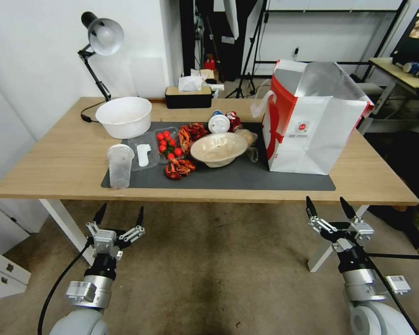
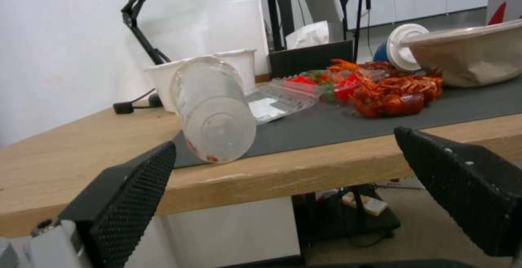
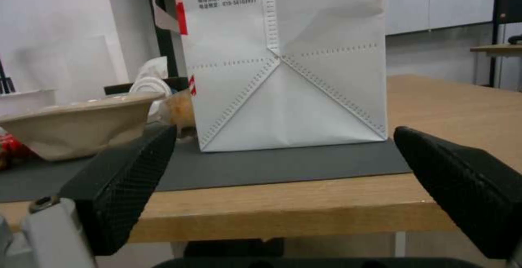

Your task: Pick up the food delivery bag from the floor and place it on the table.

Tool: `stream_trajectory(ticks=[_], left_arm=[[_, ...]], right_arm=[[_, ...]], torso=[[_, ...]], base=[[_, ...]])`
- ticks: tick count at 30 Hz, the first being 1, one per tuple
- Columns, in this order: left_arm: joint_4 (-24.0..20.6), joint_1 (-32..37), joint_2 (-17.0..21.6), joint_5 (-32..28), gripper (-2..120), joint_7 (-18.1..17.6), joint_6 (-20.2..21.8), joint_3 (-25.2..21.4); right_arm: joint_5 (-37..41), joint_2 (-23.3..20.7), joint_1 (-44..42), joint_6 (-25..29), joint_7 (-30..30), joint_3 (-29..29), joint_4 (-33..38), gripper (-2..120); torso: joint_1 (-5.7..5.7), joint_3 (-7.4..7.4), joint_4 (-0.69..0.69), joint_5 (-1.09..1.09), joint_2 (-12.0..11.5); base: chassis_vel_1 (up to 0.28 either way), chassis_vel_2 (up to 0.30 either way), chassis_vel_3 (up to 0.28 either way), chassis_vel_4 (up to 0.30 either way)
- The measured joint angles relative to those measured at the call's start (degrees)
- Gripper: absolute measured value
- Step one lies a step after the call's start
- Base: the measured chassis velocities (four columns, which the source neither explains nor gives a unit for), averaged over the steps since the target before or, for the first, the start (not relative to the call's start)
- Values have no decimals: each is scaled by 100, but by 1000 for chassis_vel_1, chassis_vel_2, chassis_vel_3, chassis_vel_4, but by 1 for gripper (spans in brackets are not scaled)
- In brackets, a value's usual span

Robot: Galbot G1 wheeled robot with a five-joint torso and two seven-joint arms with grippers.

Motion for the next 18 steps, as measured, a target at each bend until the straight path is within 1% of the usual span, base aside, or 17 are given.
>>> stream_trajectory(ticks=[18], left_arm=[[-4,24,7,50,100,9,-9,-26]], right_arm=[[138,-25,-54,-63,-6,20,47,100]], torso=[[0,0,0,0,0]], base=[[0,0,0,0]])
